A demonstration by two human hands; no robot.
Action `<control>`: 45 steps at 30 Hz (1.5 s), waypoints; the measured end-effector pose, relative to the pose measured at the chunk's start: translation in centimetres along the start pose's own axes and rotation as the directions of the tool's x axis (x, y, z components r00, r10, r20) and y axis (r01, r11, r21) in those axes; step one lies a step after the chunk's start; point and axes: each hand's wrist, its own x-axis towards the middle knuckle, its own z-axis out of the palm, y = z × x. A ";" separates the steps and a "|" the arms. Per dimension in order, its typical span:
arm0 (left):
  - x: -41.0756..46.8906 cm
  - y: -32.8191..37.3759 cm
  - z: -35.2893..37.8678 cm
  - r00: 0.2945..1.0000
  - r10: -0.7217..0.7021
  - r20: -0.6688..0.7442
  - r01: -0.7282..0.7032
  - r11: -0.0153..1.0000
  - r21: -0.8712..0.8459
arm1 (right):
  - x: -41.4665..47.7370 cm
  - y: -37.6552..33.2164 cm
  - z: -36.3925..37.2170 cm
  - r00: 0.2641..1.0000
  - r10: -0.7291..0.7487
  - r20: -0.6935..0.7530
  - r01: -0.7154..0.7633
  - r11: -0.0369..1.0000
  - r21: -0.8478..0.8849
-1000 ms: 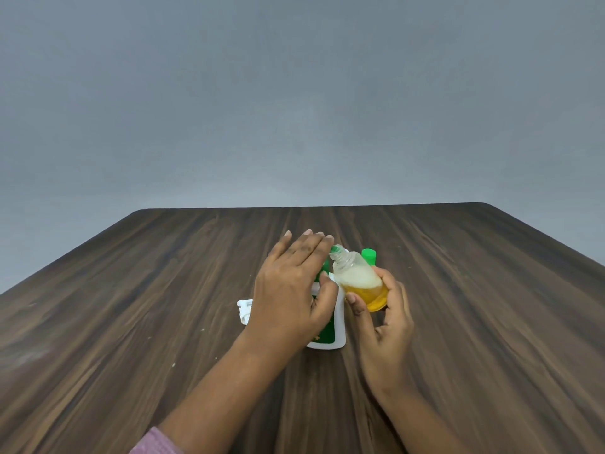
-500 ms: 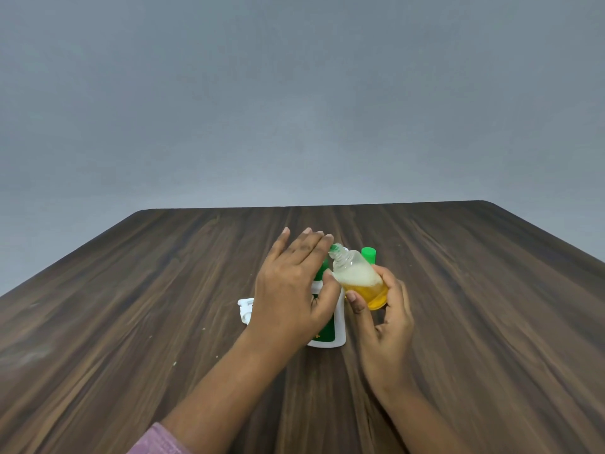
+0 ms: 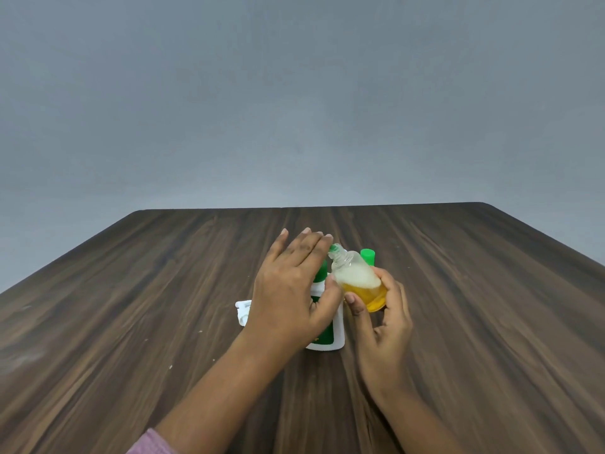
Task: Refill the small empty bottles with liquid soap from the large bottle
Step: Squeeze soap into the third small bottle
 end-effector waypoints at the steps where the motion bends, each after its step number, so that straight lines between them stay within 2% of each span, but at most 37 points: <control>1: 0.1 0.0 -0.2 1.000 0.003 0.001 -0.003 1.000 -0.001 | 0.0 0.0 0.1 1.000 0.000 -0.002 0.000 1.000 0.007; 22: -0.1 0.2 0.3 0.998 -0.010 -0.058 0.008 1.000 -0.018 | 0.0 0.0 -0.1 1.000 0.026 -0.003 -0.026 1.000 0.016; 27: -0.7 -0.2 1.1 1.000 -0.008 -0.027 0.008 1.000 -0.021 | -0.2 0.1 -0.5 1.000 0.018 0.004 -0.018 0.999 -0.036; 36: -0.1 0.2 0.4 0.997 0.010 -0.071 -0.011 1.000 -0.015 | 0.0 -0.2 -0.2 1.000 0.026 0.018 -0.026 0.999 0.031; 40: -1.0 -0.1 1.2 0.999 -0.024 -0.044 0.022 0.999 -0.030 | 0.0 -0.1 -0.1 0.999 0.027 0.021 -0.028 0.999 0.026; 45: -0.9 -0.1 0.7 1.000 0.008 -0.009 -0.008 1.000 0.015 | -0.1 -0.2 -0.2 0.999 0.017 0.037 -0.018 0.999 0.029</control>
